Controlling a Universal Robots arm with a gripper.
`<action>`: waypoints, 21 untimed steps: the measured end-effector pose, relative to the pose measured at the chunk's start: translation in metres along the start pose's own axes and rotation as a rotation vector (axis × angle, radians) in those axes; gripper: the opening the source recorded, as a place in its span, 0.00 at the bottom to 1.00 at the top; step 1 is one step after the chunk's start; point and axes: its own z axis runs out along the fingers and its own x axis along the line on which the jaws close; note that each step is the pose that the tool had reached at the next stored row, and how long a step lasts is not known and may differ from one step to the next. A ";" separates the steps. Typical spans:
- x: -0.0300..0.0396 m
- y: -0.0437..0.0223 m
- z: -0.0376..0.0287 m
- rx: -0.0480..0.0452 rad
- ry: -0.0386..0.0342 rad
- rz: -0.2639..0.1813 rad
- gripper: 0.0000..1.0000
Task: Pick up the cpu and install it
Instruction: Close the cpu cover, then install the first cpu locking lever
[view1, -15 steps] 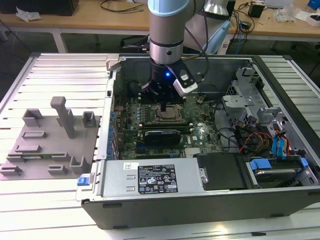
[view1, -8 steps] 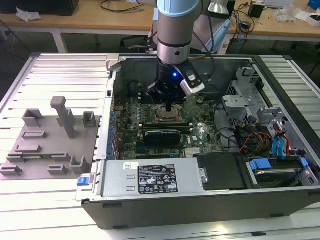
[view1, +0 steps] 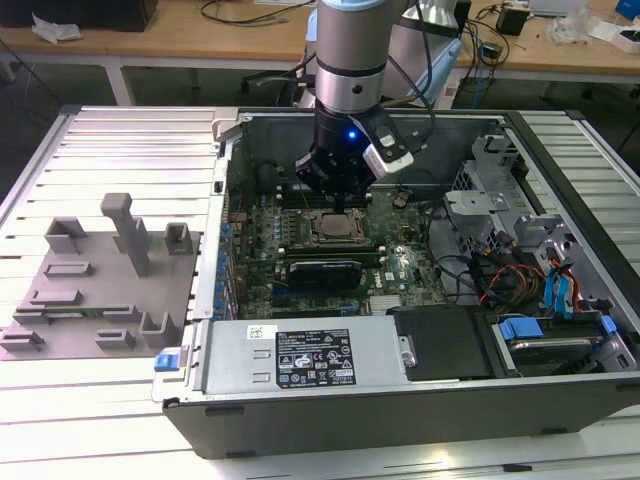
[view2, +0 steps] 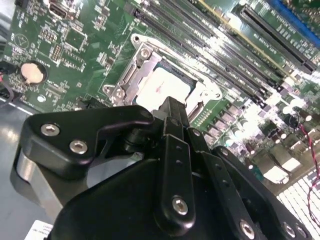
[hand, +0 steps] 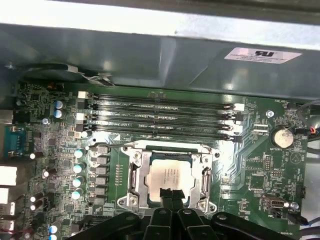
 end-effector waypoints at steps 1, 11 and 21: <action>0.0000 0.0000 0.0000 0.0001 0.0000 0.000 0.11; 0.0000 0.0000 -0.0001 0.0010 0.0002 0.000 0.11; 0.0101 0.0019 -0.0004 0.0012 0.0002 0.000 0.11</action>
